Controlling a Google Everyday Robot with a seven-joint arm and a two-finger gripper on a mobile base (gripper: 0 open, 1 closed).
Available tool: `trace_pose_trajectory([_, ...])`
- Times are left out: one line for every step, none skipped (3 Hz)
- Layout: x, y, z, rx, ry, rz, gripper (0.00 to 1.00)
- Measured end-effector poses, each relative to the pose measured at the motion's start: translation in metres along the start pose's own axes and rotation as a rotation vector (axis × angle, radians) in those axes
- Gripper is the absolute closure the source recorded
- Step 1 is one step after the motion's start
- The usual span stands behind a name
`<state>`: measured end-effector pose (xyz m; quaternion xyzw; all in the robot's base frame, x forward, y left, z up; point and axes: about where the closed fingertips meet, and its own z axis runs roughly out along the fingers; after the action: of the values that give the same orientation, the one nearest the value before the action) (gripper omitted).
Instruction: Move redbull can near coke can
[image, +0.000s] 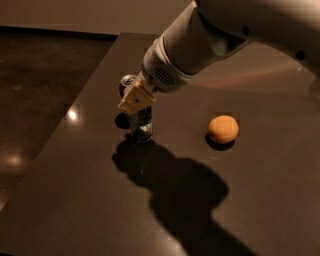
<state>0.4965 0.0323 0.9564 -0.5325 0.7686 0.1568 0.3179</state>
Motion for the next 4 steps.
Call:
trace_pose_trajectory([0.0045,-0.0037,0.0131,0.007,0.014,0.002,0.84])
trace_pose_trajectory([0.0094,-0.0083,0.0228,0.008,0.028,0.005,0.59])
trace_pose_trajectory([0.0078,-0.0069,0.0216,0.009,0.027,0.001,0.37])
trace_pose_trajectory([0.0063,-0.0055,0.0207,0.010,0.026,-0.002,0.13])
